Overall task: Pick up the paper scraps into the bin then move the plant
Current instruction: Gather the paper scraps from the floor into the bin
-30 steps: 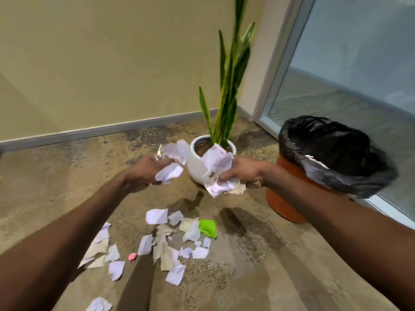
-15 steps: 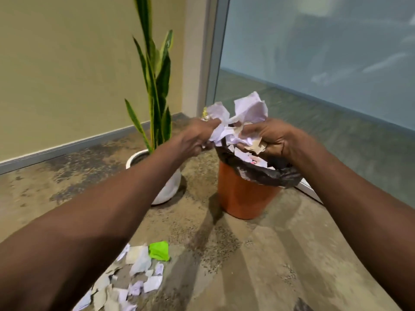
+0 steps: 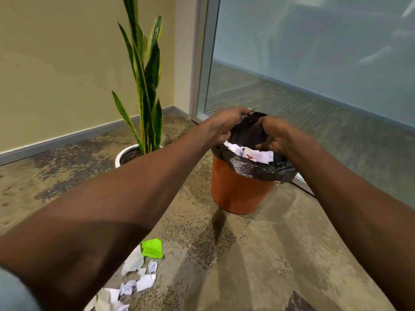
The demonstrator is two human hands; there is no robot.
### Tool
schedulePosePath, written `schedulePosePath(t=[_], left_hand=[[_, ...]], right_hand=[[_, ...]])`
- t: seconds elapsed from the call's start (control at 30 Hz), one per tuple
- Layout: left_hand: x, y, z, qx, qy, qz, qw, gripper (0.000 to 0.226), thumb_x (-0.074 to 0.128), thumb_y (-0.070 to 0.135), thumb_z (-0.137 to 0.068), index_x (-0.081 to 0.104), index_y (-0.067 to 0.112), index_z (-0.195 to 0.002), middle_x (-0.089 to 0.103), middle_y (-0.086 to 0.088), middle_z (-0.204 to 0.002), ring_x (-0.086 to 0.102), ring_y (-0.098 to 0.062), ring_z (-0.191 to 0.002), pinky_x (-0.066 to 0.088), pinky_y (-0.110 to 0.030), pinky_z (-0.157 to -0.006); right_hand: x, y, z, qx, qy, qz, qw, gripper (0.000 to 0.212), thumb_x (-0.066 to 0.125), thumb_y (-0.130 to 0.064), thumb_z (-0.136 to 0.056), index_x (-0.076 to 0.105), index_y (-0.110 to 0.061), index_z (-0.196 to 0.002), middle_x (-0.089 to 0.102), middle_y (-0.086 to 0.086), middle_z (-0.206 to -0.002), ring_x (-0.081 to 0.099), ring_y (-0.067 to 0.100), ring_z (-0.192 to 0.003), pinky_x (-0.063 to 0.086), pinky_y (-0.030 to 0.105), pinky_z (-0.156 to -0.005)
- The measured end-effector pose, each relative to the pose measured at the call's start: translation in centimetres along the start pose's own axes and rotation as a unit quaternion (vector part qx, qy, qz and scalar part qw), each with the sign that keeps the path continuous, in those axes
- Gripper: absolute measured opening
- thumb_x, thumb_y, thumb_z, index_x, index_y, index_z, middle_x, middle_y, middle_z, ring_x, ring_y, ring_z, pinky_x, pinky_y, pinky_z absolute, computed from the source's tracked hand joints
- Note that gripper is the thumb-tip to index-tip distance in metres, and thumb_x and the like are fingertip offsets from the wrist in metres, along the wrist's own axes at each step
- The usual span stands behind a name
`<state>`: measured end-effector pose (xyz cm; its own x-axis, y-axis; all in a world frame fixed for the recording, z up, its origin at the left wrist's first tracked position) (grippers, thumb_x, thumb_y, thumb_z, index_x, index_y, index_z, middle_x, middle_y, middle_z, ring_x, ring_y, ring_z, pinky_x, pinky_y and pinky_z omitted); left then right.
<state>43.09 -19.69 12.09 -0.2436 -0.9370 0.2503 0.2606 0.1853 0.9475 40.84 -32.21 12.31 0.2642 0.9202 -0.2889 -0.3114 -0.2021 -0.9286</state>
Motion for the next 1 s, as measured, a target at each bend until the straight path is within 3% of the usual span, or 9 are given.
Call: schedulePosePath(t=[0.13,0.3,0.4,0.53,0.6,0.67,0.8,0.9,1.0], left_hand=[[-1.2,0.0,0.2,0.039,0.065,0.001,0.997,0.037,0.07,0.024,-0.091,0.064,-0.008,-0.108,0.069,-0.014,-0.093,0.067,-0.024,-0.078,0.061,-0.031,-0.064],[-1.3,-0.8,0.4,0.002,0.129,0.021,0.991,0.042,0.061,0.031,-0.096,0.061,-0.007,-0.113,0.062,-0.008,-0.072,0.058,-0.014,-0.054,0.054,-0.024,-0.047],[-0.6,-1.0,0.1,0.006,0.162,-0.08,0.983,0.069,0.063,0.06,-0.085,0.062,-0.002,-0.114,0.068,-0.011,-0.091,0.065,-0.022,-0.07,0.057,-0.029,-0.062],[1.6,-0.4,0.9,-0.018,-0.016,-0.051,0.998,0.085,0.058,0.073,-0.08,0.057,0.003,-0.128,0.073,-0.016,-0.105,0.073,-0.024,-0.073,0.057,-0.029,-0.053],[2.4,-0.2,1.2,-0.029,-0.07,-0.085,0.993,0.099,0.045,0.082,-0.079,0.04,0.009,-0.145,0.049,-0.016,-0.146,0.057,-0.031,-0.125,0.053,-0.049,-0.095],[2.9,-0.1,1.3,-0.012,-0.082,-0.119,0.989,0.104,0.033,0.089,-0.076,0.02,0.024,-0.155,0.017,-0.011,-0.163,0.02,-0.029,-0.149,0.018,-0.059,-0.118],[2.6,0.3,2.1,0.062,-0.108,-0.05,0.991,0.091,0.036,0.08,-0.084,0.018,0.027,-0.156,0.029,-0.011,-0.157,0.058,-0.019,-0.119,0.054,-0.033,-0.09],[0.4,0.0,3.0,0.099,-0.044,-0.056,0.993,0.085,0.041,0.07,-0.091,0.032,0.01,-0.151,0.039,-0.016,-0.152,0.047,-0.029,-0.135,0.043,-0.04,-0.107],[-3.5,-1.2,5.3,0.137,0.055,0.004,0.989,0.056,0.041,0.056,-0.099,0.064,0.008,-0.116,0.071,-0.014,-0.111,0.069,-0.021,-0.093,0.057,-0.035,-0.082]], right_hand=[[0.9,-1.0,-0.6,-0.051,0.087,-0.016,0.995,0.023,0.05,-0.007,-0.09,0.065,0.001,-0.105,0.065,0.019,-0.091,0.065,0.029,-0.071,0.051,0.03,-0.052],[1.7,-1.9,-0.2,-0.093,0.147,-0.011,0.985,0.015,0.052,-0.009,-0.088,0.06,-0.007,-0.076,0.06,0.01,-0.077,0.057,0.024,-0.066,0.05,0.037,-0.064],[1.0,-1.7,-0.1,-0.101,0.177,-0.002,0.979,0.024,0.05,-0.013,-0.089,0.067,0.0,-0.098,0.063,0.012,-0.088,0.059,0.024,-0.08,0.051,0.037,-0.07],[-0.2,-0.2,-0.3,-0.081,0.192,0.001,0.978,0.031,0.049,-0.016,-0.09,0.067,-0.001,-0.111,0.067,0.012,-0.099,0.064,0.026,-0.088,0.052,0.032,-0.071],[-0.7,0.2,-0.5,-0.079,0.21,0.004,0.974,0.027,0.047,-0.013,-0.091,0.066,-0.002,-0.107,0.062,0.01,-0.095,0.058,0.024,-0.083,0.045,0.025,-0.061],[-1.1,0.3,-0.3,-0.086,0.235,0.004,0.968,0.024,0.047,-0.011,-0.093,0.066,-0.004,-0.106,0.062,0.01,-0.095,0.057,0.023,-0.08,0.036,0.022,-0.05],[-0.9,0.0,0.3,-0.117,0.249,0.015,0.961,0.019,0.045,-0.012,-0.092,0.064,-0.009,-0.092,0.057,0.006,-0.086,0.051,0.022,-0.077,0.039,0.027,-0.066],[0.6,-0.1,1.4,-0.167,0.244,0.028,0.955,0.02,0.046,-0.01,-0.091,0.066,-0.012,-0.094,0.062,0.003,-0.09,0.056,0.019,-0.085,0.044,0.029,-0.076],[3.4,-0.1,4.0,-0.276,0.224,0.015,0.935,0.021,0.049,-0.006,-0.089,0.066,-0.016,-0.096,0.062,-0.006,-0.089,0.057,0.01,-0.085,0.038,0.01,-0.071]])
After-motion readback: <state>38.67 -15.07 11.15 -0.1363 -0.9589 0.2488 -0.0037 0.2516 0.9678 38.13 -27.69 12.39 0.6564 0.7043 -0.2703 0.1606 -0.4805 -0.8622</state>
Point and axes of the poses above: each hand's wrist, its own z-axis away from the middle knuckle, its own x-axis out of the palm, y = z × x, the point moved 4 cm from there along -z, towards the middle knuckle
